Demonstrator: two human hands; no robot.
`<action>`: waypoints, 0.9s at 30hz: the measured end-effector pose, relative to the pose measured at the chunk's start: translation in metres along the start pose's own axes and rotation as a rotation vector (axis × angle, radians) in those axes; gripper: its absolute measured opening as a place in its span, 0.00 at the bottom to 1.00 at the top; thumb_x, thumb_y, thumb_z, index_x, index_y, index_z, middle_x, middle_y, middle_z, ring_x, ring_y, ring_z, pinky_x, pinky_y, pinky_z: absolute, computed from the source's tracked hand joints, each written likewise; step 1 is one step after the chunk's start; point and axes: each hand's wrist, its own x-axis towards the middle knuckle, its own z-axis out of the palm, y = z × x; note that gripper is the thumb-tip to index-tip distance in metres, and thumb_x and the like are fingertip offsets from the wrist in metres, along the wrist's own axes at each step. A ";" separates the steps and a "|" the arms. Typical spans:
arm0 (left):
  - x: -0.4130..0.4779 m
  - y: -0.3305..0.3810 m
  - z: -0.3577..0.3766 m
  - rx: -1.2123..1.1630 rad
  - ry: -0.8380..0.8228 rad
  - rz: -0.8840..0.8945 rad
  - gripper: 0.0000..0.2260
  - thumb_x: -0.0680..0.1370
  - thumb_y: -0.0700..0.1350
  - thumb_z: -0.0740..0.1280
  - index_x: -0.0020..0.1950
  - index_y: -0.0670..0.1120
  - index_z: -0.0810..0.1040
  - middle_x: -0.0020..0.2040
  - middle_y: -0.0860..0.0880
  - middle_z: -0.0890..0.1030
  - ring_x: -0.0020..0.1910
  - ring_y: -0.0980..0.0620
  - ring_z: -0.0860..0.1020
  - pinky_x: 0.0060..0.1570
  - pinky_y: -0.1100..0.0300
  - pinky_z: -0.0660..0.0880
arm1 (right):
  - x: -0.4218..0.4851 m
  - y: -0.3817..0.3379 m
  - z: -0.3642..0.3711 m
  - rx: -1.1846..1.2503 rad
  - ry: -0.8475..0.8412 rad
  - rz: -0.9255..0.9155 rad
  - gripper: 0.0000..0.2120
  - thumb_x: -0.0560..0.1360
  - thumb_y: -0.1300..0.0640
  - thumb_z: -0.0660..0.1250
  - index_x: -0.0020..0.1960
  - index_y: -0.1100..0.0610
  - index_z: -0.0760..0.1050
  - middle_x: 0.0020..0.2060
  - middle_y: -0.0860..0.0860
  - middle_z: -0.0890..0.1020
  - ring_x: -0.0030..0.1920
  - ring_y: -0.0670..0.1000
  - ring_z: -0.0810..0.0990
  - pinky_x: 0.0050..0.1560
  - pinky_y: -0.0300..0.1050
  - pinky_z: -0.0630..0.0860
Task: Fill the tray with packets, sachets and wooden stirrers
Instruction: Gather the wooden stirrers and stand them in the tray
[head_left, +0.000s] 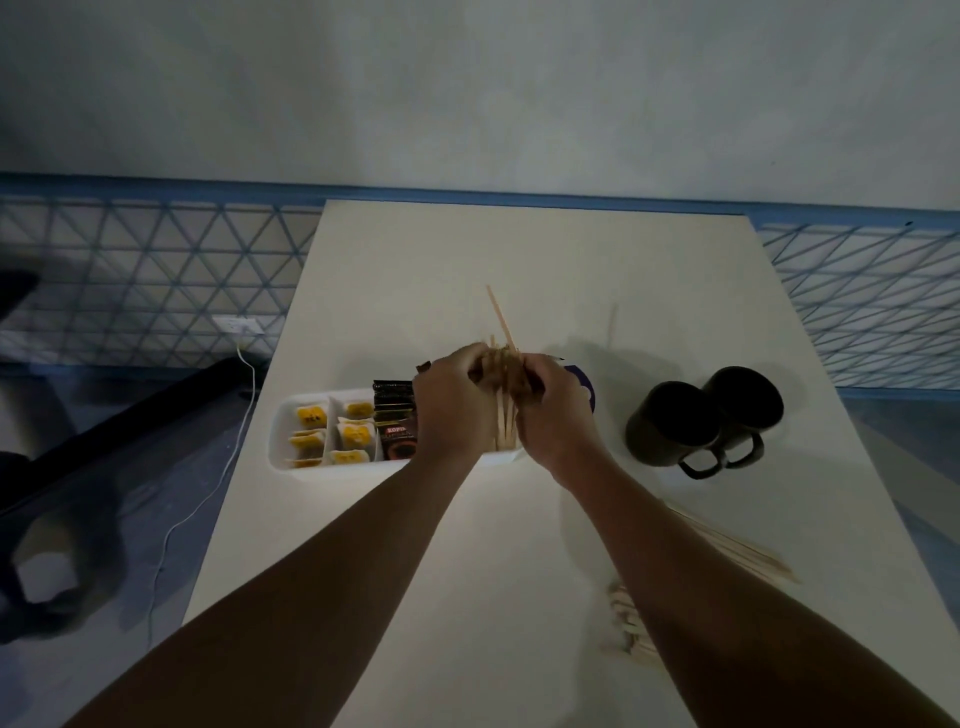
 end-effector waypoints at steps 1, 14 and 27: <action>0.002 0.000 -0.002 0.017 0.001 0.027 0.08 0.76 0.39 0.69 0.53 0.46 0.84 0.45 0.49 0.86 0.45 0.52 0.82 0.52 0.62 0.76 | 0.000 -0.001 -0.001 -0.051 0.007 -0.029 0.12 0.77 0.67 0.62 0.54 0.55 0.79 0.40 0.44 0.81 0.43 0.45 0.80 0.41 0.35 0.76; 0.021 -0.002 -0.014 0.093 -0.041 0.013 0.11 0.75 0.40 0.70 0.58 0.44 0.82 0.50 0.48 0.85 0.51 0.52 0.82 0.56 0.66 0.71 | 0.004 0.004 -0.004 -0.288 0.070 -0.070 0.12 0.77 0.69 0.60 0.43 0.61 0.82 0.28 0.45 0.76 0.30 0.43 0.73 0.31 0.24 0.67; 0.051 -0.003 -0.011 0.154 -0.195 -0.217 0.23 0.78 0.52 0.68 0.71 0.45 0.72 0.65 0.45 0.78 0.65 0.46 0.74 0.64 0.56 0.70 | 0.007 0.005 -0.001 -0.198 -0.022 -0.010 0.09 0.81 0.56 0.64 0.55 0.56 0.82 0.41 0.47 0.84 0.40 0.43 0.78 0.38 0.33 0.69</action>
